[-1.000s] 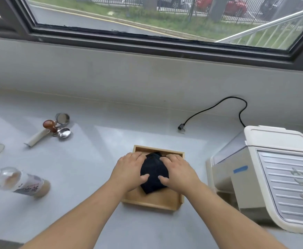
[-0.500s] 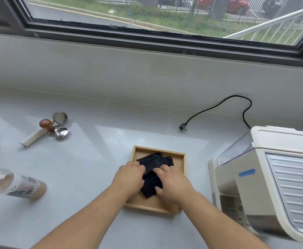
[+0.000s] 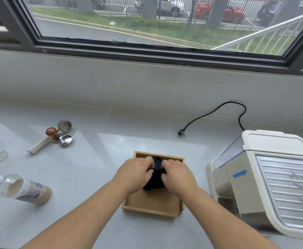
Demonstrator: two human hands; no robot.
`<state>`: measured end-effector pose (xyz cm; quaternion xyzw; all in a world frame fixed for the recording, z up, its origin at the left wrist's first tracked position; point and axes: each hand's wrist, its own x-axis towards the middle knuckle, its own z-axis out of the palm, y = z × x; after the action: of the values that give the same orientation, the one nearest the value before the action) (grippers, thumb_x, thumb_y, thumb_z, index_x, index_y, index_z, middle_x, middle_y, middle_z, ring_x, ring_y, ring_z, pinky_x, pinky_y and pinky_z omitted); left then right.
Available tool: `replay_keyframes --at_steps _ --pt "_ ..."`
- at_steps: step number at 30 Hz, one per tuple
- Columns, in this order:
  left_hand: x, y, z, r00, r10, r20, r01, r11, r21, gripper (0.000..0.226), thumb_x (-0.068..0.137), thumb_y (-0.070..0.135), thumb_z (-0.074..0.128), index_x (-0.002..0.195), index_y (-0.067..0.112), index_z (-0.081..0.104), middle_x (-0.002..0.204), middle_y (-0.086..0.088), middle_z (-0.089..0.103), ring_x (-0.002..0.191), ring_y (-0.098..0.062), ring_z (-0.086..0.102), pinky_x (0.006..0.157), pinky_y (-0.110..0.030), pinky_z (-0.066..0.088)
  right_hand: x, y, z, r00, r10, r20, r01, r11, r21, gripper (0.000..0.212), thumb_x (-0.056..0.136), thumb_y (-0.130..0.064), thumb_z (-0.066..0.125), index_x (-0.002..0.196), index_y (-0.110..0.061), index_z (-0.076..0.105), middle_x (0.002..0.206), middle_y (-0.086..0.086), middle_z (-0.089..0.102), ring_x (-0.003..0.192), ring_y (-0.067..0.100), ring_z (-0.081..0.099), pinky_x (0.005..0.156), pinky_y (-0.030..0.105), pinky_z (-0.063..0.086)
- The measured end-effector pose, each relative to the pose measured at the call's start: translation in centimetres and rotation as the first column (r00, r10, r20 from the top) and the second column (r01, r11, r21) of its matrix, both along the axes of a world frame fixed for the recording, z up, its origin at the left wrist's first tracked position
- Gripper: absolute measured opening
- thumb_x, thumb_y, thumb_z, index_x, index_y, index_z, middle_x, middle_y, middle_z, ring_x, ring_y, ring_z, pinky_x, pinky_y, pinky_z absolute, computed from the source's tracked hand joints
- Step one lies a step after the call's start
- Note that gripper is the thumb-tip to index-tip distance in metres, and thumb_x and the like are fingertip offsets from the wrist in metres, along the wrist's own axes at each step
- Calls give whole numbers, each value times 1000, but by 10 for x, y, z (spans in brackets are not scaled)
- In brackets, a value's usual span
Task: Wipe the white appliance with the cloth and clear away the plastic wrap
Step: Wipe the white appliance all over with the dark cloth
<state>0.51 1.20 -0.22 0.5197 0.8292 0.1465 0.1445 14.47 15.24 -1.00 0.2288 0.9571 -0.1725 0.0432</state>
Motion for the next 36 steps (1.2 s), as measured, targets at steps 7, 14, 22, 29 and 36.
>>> replay_keyframes --at_steps 7,14,22,29,36 --pt "-1 10 38 998 66 20 -63 990 -129 24 88 39 61 110 39 53 102 13 65 87 -17 60 59 -32 42 1 5 54 989 -89 -120 83 995 -52 11 92 -23 49 103 -22 52 100 0 62 78 30 56 61 37 40" --pt "-11 22 88 982 177 -66 -179 983 -25 18 89 28 47 100 36 58 89 12 58 81 -20 59 56 -30 39 4 25 108 963 -151 -224 162 986 29 6 96 -24 43 98 -26 48 90 -5 58 72 30 54 53 36 30" --pt "-16 45 156 974 195 -118 -181 976 123 14 87 36 51 101 35 55 73 10 54 81 -26 57 59 -32 38 6 44 159 934 -201 -295 227 972 56 6 94 -31 40 90 -27 41 77 -5 56 67 30 53 49 35 31" --pt "-9 68 212 979 184 -84 -162 962 221 12 86 42 52 96 37 55 87 8 70 82 -24 64 63 -35 54 22 63 207 908 -200 -368 254 961 107 16 98 -33 44 85 -25 38 71 -6 51 65 28 52 49 37 29" --pt "20 103 264 940 129 315 -234 917 324 8 79 37 57 86 40 60 85 8 73 80 -16 69 65 -37 57 41 68 250 907 -195 -374 192 980 -46 16 93 -44 50 100 -29 50 84 -4 68 75 24 63 62 39 51"
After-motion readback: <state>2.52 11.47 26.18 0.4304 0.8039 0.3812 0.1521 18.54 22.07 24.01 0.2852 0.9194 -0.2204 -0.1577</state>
